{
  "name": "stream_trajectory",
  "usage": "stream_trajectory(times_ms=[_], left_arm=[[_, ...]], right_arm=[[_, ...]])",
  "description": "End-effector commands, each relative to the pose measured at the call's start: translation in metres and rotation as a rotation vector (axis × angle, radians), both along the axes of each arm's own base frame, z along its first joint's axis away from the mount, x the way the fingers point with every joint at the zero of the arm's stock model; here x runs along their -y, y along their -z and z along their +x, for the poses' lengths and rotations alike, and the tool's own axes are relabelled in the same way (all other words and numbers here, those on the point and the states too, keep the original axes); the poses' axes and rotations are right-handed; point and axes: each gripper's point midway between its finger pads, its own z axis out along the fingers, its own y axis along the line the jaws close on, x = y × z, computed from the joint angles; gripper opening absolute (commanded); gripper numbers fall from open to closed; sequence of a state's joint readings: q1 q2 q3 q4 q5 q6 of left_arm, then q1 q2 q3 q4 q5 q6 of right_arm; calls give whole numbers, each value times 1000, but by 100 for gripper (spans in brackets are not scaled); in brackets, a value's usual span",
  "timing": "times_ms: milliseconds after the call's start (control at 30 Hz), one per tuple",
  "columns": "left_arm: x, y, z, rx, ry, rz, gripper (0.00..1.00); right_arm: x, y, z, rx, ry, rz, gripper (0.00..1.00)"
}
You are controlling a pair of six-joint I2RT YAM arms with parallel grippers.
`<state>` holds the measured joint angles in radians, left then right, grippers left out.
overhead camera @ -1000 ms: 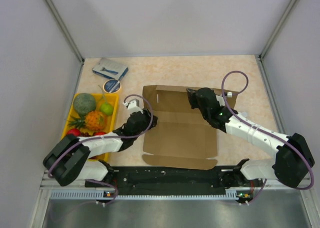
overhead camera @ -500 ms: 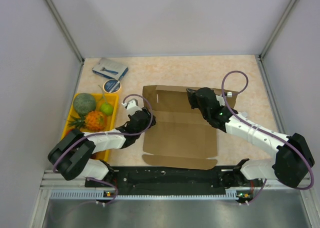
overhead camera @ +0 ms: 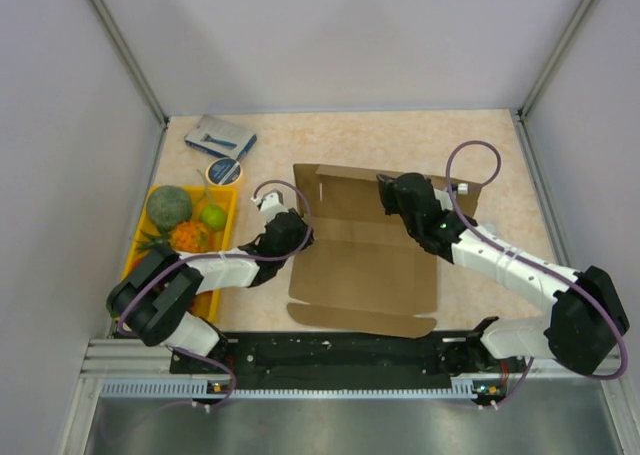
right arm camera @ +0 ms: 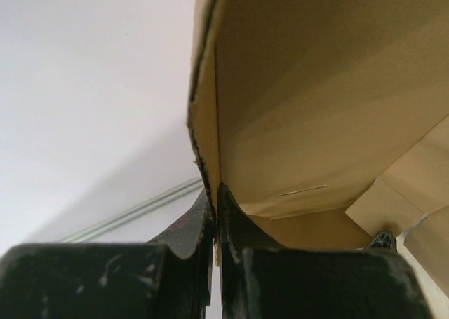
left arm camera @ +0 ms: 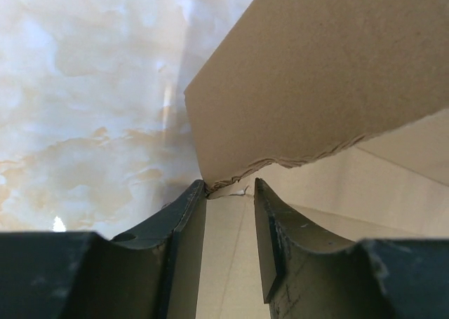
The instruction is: Fold the paper box
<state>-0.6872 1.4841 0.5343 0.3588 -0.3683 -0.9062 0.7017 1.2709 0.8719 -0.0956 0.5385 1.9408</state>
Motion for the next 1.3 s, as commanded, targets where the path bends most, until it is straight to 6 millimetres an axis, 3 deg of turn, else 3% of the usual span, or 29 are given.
stream_trajectory(times_ms=[0,133,267,500,600,767,1000,1133,1167,1200,1267], left_arm=[[34,-50,13,159,113,-106,38],[44,-64,10,251,173,-131,43],[59,-81,11,330,243,-103,41],[66,-52,14,281,272,-60,40],[59,-55,6,311,271,-77,41],[37,-50,-22,303,323,-22,50],[5,-75,-74,366,424,-8,51],[-30,-88,-77,372,298,25,48],[-37,-90,-75,367,276,37,49],[-41,-105,-73,389,263,27,51],[-48,-107,-69,363,264,23,55]], right_arm=[[-8,-27,6,46,-10,60,0],[-10,-26,5,40,-18,85,0],[-17,-30,4,46,-42,128,0],[-18,-21,2,25,-44,143,0],[-12,-14,-1,35,-44,78,0],[-2,15,-9,11,-55,-5,0],[1,12,-10,69,-91,-109,0],[-1,20,-13,62,-142,-197,0],[-2,21,-15,58,-157,-199,0],[-3,24,-16,54,-167,-205,0],[-3,27,-19,58,-190,-230,0]])
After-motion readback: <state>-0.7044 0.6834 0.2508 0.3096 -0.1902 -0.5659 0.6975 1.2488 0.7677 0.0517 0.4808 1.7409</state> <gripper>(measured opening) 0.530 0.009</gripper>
